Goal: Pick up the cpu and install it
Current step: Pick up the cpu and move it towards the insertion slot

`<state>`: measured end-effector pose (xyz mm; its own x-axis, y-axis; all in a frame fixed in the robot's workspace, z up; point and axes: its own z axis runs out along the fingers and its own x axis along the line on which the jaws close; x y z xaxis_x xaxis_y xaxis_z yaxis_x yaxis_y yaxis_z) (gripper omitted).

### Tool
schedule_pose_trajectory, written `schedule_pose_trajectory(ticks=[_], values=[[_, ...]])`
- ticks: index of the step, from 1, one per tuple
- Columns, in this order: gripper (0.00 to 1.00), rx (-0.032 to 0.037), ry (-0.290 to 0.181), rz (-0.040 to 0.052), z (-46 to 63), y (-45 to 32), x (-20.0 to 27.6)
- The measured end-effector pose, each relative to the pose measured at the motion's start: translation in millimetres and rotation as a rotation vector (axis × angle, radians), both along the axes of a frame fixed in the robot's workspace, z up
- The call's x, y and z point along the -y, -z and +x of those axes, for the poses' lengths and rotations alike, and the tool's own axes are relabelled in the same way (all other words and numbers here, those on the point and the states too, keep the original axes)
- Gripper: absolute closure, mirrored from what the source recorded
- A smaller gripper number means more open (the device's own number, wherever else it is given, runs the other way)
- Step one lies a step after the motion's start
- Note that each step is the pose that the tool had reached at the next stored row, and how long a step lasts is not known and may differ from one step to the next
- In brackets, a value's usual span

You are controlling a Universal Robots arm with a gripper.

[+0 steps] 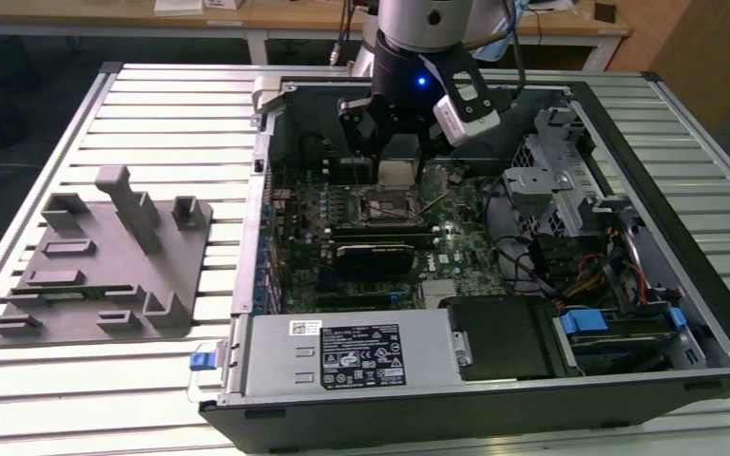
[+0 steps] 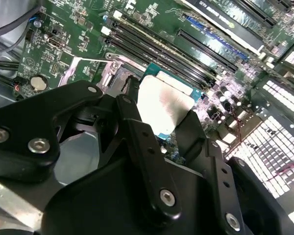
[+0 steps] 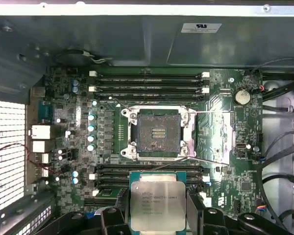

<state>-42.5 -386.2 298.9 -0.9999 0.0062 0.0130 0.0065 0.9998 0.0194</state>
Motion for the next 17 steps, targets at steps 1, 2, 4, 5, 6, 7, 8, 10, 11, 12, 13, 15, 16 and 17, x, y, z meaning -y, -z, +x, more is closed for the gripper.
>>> schedule_pose_trajectory(ticks=[1,2,4,5,6,7,8,10,11,12,13,15,16,17], values=[[0.46,-0.0003,0.000,-0.0004,0.6,1.0,-0.7],[0.46,-0.0004,0.000,-0.0005,1.1,2.2,-1.6],[0.46,-0.0004,0.000,-0.0008,2.0,4.6,-3.1],[0.46,-0.0004,0.000,-0.0009,2.2,5.6,-3.7],[0.46,-0.0004,0.000,-0.0011,2.3,6.4,-4.2],[0.46,-0.0005,0.000,-0.0013,2.3,7.0,-4.7],[0.46,-0.0005,0.000,-0.0012,2.3,7.9,-5.2],[0.46,-0.0005,0.000,-0.0012,2.3,9.8,-6.0],[0.46,-0.0004,0.000,-0.0012,2.3,10.9,-6.4],[0.46,-0.0002,0.000,-0.0011,2.3,12.0,-6.8],[0.46,0.0002,0.000,-0.0011,2.3,13.3,-7.2],[0.46,0.0015,0.000,-0.0011,2.3,15.8,-8.0],[0.46,0.0027,0.000,-0.0012,2.2,17.1,-8.6],[0.46,0.0039,0.000,-0.0009,2.3,18.3,-9.1]])
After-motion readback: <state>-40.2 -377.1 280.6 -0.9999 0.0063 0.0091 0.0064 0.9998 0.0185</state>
